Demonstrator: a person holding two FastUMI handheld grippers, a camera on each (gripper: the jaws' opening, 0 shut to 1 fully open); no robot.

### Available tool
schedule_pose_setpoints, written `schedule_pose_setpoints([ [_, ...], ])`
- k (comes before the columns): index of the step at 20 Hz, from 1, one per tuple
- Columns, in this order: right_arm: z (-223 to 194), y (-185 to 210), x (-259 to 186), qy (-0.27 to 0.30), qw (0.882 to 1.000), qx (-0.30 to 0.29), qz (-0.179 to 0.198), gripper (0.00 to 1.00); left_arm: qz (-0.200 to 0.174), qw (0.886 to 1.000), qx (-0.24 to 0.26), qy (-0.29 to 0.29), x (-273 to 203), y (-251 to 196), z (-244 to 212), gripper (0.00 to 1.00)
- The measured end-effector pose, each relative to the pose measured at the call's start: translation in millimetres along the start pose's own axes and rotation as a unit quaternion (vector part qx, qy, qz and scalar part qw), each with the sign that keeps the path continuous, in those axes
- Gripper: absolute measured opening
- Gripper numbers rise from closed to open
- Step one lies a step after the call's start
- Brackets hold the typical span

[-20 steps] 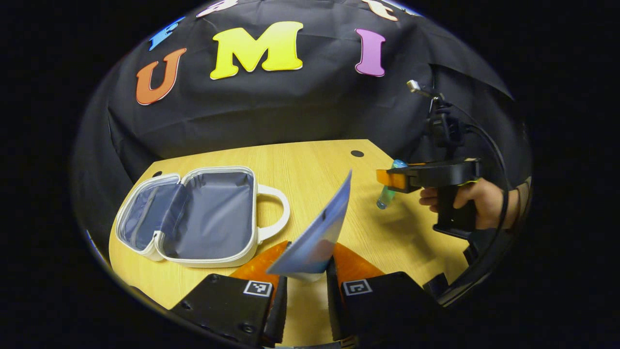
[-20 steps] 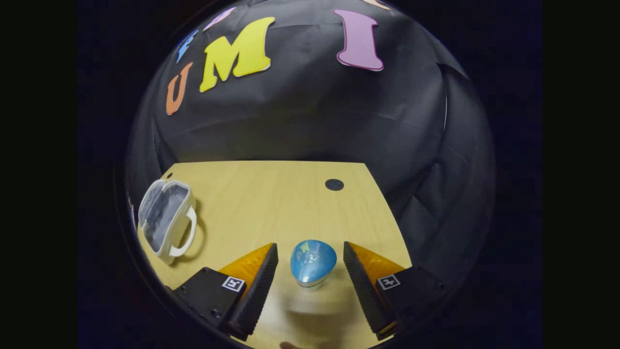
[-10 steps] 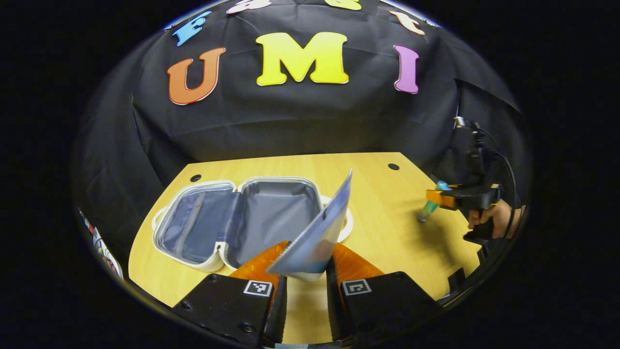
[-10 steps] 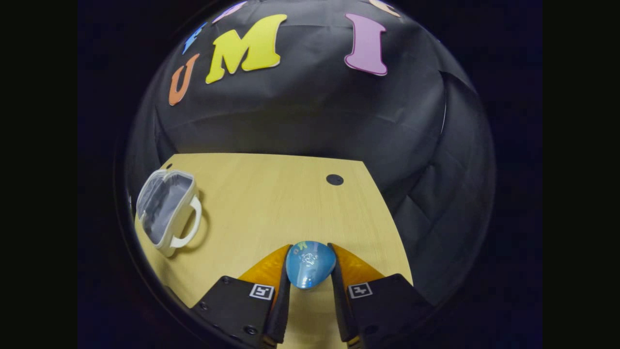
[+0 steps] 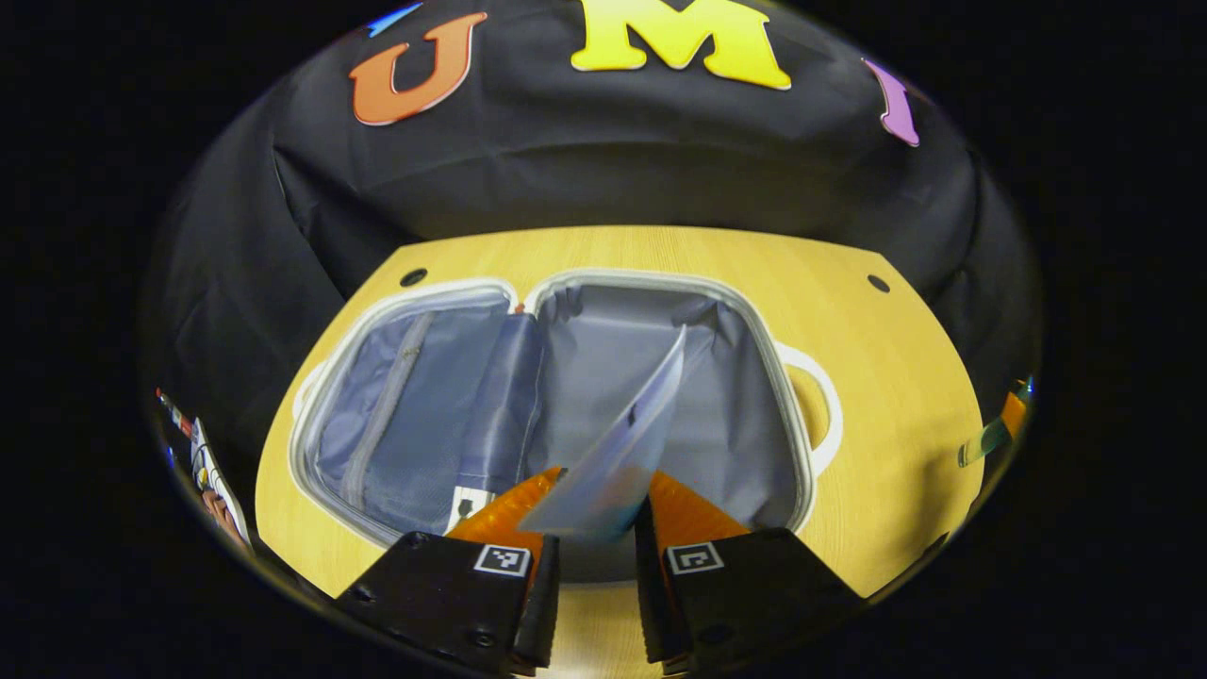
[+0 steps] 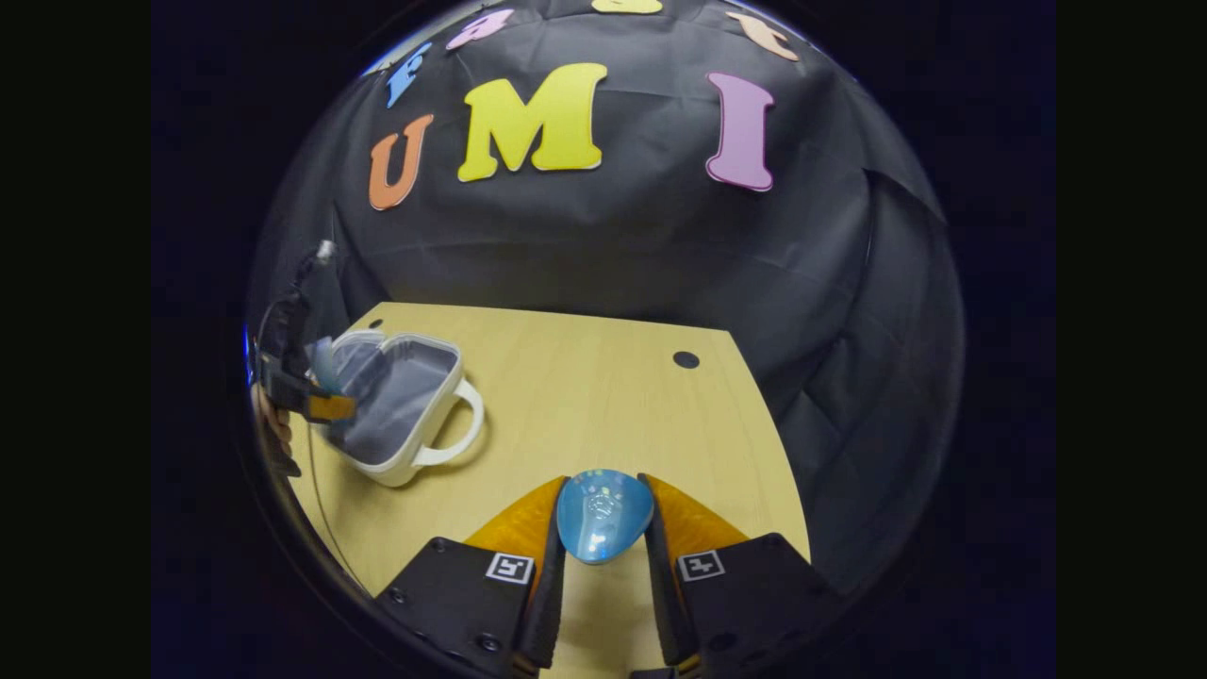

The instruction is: First open the suitcase, pack the skin care products into it, and then close the suitcase.

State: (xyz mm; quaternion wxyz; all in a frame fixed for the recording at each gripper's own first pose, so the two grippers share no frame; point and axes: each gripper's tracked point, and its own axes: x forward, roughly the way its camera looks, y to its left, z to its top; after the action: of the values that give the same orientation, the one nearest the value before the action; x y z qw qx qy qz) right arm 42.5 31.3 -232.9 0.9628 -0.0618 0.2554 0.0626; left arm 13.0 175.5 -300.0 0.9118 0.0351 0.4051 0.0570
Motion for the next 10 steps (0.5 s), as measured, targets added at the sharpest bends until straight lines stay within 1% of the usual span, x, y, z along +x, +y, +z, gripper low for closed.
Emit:
schedule_pose_setpoints([
  [2, 0.6, 12.0, -9.4, 0.000, 1.000, -0.005, 0.005, 0.39, -0.017, 0.999, -0.003, 0.034, 15.4, -7.5, -11.4, 0.43],
  [3, 0.8, 17.6, -12.7, 0.000, 1.000, -0.010, 0.007, 0.39, -0.009, 0.999, -0.005, 0.050, 20.7, -4.8, -16.4, 0.40],
  [4, 1.5, 23.1, -15.5, 0.000, 1.000, -0.016, 0.010, 0.39, -0.002, 0.998, -0.008, 0.063, 24.1, -3.1, -20.5, 0.40],
  [7, 2.2, 39.1, -20.3, 0.003, 0.999, -0.034, 0.020, 0.37, -0.011, 0.995, -0.015, 0.093, 31.0, -7.8, -32.8, 0.41],
  [8, 1.8, 42.7, -21.6, 0.004, 0.999, -0.041, 0.022, 0.39, -0.010, 0.995, -0.012, 0.102, 32.4, -6.8, -35.4, 0.41],
  [9, 1.5, 46.3, -23.2, 0.004, 0.999, -0.047, 0.024, 0.36, -0.006, 0.994, -0.011, 0.109, 33.7, -4.6, -38.3, 0.41],
  [10, 1.1, 49.3, -24.8, 0.006, 0.998, -0.048, 0.027, 0.39, 0.000, 0.993, -0.012, 0.118, 35.2, -2.1, -40.6, 0.41],
])
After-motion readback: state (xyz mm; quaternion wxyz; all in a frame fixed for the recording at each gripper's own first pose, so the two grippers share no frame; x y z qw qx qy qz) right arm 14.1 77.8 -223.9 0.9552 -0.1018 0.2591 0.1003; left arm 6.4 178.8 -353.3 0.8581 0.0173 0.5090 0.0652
